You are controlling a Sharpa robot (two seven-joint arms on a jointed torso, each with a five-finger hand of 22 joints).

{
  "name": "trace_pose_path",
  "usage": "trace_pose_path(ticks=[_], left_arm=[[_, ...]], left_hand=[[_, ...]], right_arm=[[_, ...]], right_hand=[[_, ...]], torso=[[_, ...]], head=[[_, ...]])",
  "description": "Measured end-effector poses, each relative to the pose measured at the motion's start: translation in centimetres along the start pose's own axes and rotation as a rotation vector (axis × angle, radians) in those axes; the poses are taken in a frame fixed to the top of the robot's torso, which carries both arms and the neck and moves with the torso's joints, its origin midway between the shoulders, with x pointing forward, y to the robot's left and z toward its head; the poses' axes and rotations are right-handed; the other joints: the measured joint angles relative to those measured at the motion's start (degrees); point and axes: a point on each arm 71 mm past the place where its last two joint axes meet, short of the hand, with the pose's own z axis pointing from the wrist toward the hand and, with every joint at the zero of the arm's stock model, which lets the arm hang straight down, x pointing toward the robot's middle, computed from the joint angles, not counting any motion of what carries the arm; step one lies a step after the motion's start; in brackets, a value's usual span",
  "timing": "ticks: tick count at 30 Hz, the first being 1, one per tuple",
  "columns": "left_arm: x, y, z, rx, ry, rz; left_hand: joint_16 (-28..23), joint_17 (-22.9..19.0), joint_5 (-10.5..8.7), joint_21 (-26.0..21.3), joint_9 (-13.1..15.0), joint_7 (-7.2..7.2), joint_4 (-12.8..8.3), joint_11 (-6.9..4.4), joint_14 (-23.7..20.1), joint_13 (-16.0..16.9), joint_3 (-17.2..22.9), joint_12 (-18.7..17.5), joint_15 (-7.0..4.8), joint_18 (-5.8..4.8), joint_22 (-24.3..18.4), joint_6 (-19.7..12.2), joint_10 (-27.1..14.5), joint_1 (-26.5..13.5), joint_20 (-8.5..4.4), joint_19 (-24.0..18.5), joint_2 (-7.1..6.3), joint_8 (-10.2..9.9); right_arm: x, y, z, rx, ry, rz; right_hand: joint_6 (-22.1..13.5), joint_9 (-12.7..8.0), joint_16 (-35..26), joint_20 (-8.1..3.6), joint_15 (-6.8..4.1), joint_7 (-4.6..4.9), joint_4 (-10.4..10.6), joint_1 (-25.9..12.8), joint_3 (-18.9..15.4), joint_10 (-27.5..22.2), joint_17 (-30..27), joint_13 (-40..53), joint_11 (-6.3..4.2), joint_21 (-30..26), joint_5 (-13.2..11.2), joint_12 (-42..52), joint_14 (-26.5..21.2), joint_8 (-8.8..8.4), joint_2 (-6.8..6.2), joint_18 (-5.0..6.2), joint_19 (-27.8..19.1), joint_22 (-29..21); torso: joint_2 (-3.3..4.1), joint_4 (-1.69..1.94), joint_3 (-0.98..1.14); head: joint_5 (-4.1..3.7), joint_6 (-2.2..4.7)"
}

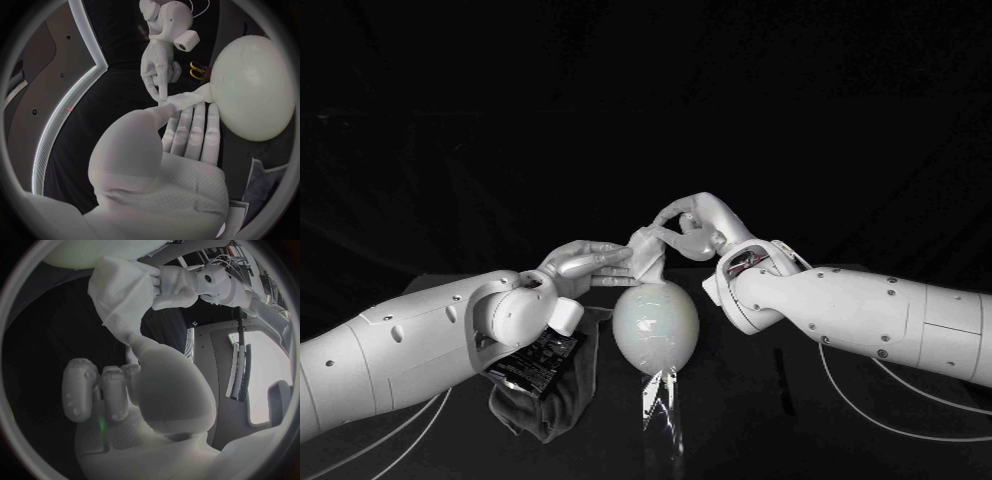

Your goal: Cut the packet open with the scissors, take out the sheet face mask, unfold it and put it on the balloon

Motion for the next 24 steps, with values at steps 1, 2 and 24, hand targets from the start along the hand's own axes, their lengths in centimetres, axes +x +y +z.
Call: trace_pose_path(ticks=[1, 2, 24], left_arm=[[0.00, 0.00, -0.01, 0.000, 0.001, -0.002], [-0.01, -0.01, -0.02, 0.001, 0.002, -0.003], [0.23, 0.01, 0.03, 0.008, 0.021, -0.021]], left_hand=[[0.0, 0.0, -0.06, 0.0, 0.0, 0.00, 0.1, 0.00, 0.0, 0.0, 0.1, 0.0, 0.00, 0.00, 0.0, 0.0, 0.0, 0.1, 0.00, 0.0, 0.05, 0.0], [0.0, 0.0, -0.07, 0.0, 0.0, 0.00, 0.1, 0.00, 0.0, 0.0, 0.1, 0.0, 0.00, 0.00, 0.0, 0.0, 0.0, 0.1, 0.00, 0.0, 0.08, 0.0], [0.5, 0.3, -0.17, -0.2, 0.6, -0.11, 0.2, -0.31, 0.4, 0.0, -0.1, 0.0, -0.42, -0.01, 0.0, -0.3, 0.3, 0.0, 0.09, -0.9, 0.14, 0.5]], right_arm=[[-0.03, -0.05, 0.02, 0.001, -0.001, -0.001], [-0.06, -0.11, 0.04, 0.003, -0.002, -0.002], [0.38, -0.21, 0.34, 0.014, 0.033, -0.007]], right_hand=[[0.0, 0.0, -0.1, 0.00, 0.00, 0.01, 0.0, 0.0, 0.0, 0.0, 0.0, 0.0, 0.00, 0.0, 0.0, 0.1, 0.0, -0.01, 0.00, 0.00, 0.0, 0.0], [0.0, 0.0, -0.1, 0.00, 0.00, 0.01, 0.0, 0.0, 0.0, 0.0, 0.0, 0.0, 0.00, 0.0, -0.1, 0.1, 0.0, -0.05, 0.00, 0.00, 0.0, 0.0], [-5.6, -0.9, -0.1, 0.63, 1.17, 2.41, 2.0, -4.1, -1.1, -1.0, 0.0, 0.1, 1.60, -9.4, -0.1, -8.3, 0.1, -2.40, -2.26, 1.05, -3.9, 0.0]], torso=[[0.00, 0.00, 0.00], [0.00, 0.00, 0.00], [-0.01, -0.02, -0.02]], head=[[0.00, 0.00], [0.00, 0.00], [0.00, -0.07]])
